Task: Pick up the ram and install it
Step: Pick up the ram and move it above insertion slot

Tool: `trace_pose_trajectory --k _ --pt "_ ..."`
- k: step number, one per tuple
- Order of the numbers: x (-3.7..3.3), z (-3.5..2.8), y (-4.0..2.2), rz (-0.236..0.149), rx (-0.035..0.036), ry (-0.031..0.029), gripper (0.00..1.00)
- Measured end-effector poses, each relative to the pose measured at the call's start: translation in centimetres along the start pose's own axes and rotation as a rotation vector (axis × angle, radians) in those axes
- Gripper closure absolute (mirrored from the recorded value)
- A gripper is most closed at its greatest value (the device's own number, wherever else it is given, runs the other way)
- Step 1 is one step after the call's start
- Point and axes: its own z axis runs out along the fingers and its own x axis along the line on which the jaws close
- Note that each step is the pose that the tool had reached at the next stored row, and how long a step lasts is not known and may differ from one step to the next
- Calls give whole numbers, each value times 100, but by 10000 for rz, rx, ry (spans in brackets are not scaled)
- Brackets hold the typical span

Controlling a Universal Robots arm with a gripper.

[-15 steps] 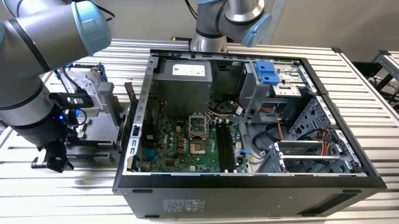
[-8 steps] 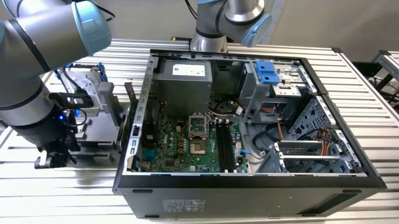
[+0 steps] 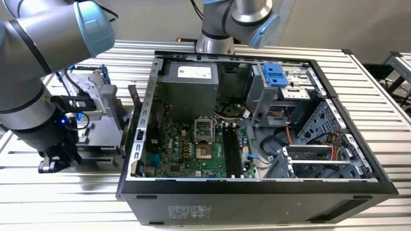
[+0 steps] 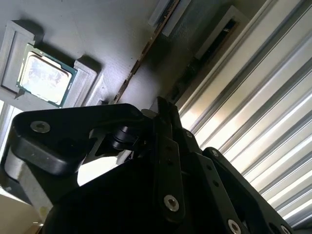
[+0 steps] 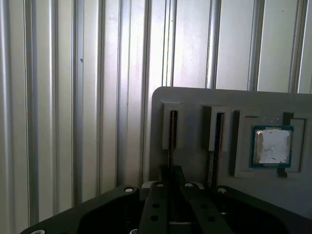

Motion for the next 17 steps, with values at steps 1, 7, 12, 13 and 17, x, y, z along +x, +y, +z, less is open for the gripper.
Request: trace_pose_trajectory --k 1,7,12,13,17 --pt "0 0 0 0 0 0 100" --pt "0 -2 0 0 2 -2 100" --pt "-3 -79 0 0 0 -1 100" --pt "-4 -98 1 0 -1 -1 100" --pt "-7 -169 1 0 1 0 100"
